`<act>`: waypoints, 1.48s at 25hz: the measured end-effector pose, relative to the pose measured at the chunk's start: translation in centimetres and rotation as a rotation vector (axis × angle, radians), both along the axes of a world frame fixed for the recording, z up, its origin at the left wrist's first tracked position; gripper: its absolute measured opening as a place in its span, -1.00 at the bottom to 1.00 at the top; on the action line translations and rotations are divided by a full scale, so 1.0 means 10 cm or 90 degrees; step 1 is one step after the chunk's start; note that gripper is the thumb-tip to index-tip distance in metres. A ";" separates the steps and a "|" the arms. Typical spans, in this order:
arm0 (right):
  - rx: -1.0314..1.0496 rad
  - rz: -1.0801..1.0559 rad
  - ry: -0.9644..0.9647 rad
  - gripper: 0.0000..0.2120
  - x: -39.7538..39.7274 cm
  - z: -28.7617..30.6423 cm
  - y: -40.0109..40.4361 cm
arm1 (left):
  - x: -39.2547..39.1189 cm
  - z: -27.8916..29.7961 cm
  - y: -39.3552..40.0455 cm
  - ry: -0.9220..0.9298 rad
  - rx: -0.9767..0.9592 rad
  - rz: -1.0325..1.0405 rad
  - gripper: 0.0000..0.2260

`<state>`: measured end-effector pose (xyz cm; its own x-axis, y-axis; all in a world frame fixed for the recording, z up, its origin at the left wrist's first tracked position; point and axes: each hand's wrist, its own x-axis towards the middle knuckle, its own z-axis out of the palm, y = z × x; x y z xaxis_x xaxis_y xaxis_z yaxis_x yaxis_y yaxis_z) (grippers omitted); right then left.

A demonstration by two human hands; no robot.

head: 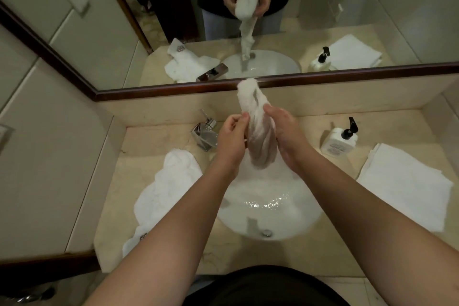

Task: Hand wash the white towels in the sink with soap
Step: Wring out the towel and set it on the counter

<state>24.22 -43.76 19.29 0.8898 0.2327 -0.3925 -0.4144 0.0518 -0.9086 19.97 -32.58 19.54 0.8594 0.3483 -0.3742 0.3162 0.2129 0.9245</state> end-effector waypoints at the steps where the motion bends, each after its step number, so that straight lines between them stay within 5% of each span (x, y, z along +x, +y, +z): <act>1: -0.004 0.003 0.005 -0.58 -0.01 0.03 -0.02 | -0.01 0.02 0.00 -0.012 0.021 -0.011 -0.80; 9: -0.093 -0.174 -0.063 -0.82 -0.18 0.32 -0.13 | 0.08 0.10 0.15 -0.030 -0.011 -0.012 -0.80; 16: 0.021 -0.330 -0.052 -0.63 -0.67 0.43 -0.12 | -0.01 0.24 0.33 0.005 -0.069 -0.054 -0.85; 22: 0.040 -0.387 -0.050 -0.72 -1.09 0.51 -0.12 | -0.34 0.32 0.26 -0.054 0.094 -0.186 -0.83; 26: -0.042 -0.386 -0.076 -0.50 -1.32 0.49 -0.12 | -0.58 0.37 0.02 -0.050 -0.027 -0.346 -0.72; 32: -0.064 -0.345 -0.066 -0.57 -1.56 0.54 -0.39 | -0.54 0.24 -0.21 0.052 -0.210 -0.539 -0.56; 37: 0.063 -0.378 0.024 -0.59 -1.66 0.44 -0.73 | -0.56 0.25 -0.57 0.100 -0.144 -0.606 -0.44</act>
